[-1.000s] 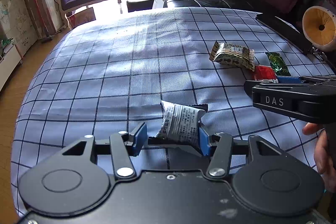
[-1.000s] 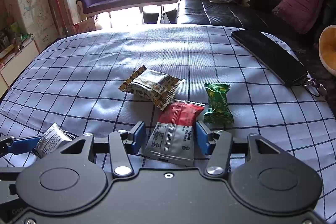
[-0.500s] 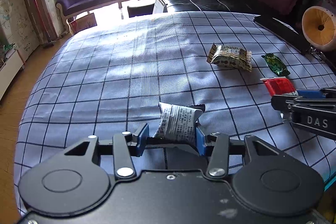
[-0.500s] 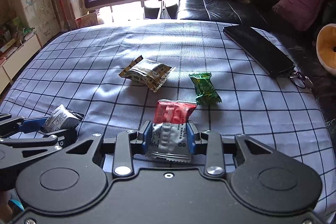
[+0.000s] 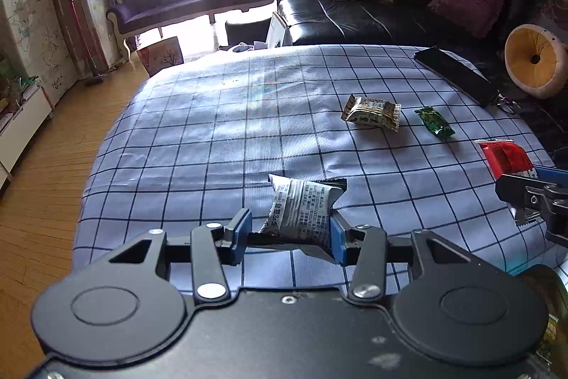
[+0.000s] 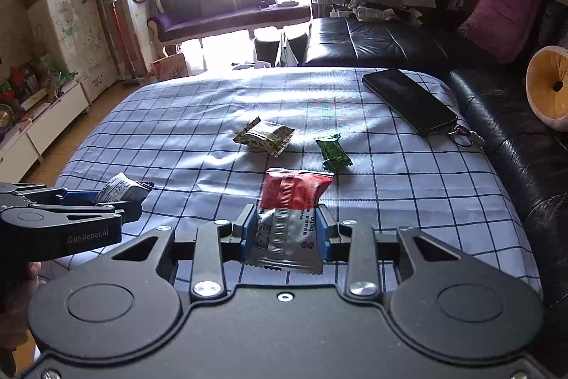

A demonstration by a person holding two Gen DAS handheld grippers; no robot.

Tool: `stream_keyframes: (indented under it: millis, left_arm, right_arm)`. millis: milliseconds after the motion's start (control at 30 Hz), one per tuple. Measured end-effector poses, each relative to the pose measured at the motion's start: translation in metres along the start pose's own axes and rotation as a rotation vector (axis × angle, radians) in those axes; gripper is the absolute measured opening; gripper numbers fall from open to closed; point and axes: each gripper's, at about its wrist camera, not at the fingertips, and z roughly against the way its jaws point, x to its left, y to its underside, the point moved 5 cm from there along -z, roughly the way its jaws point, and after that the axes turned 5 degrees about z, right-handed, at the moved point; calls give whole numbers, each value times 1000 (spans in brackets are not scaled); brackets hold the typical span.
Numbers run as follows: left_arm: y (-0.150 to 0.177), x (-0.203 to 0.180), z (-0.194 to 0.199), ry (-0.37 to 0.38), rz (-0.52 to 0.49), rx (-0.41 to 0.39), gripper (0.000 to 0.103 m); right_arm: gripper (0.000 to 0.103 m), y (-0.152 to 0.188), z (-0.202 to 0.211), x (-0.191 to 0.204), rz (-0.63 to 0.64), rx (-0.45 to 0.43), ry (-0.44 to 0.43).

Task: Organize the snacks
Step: 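Carry the grey packet and red-white packet over the gold tray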

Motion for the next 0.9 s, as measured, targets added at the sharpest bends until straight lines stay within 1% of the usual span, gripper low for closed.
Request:
stream_keyframes:
  millis: [233, 433, 567, 700, 900]
  left_arm:
    - [18, -4, 60, 7, -20, -42, 47]
    - [39, -12, 98, 6, -44, -72, 47]
    - [56, -14, 114, 11, -42, -69, 47]
    - [75, -10, 124, 9, -22, -49, 47]
    - [105, 3, 131, -42, 5, -12, 47]
  right_arm:
    - [44, 13, 44, 4, 5, -43, -47]
    - [44, 28, 75, 4, 27, -71, -68]
    - [44, 39, 88, 0, 14, -69, -76]
    - [44, 52, 97, -5, -6, -55, -77]
    - [44, 77, 107, -10, -33, -20, -53]
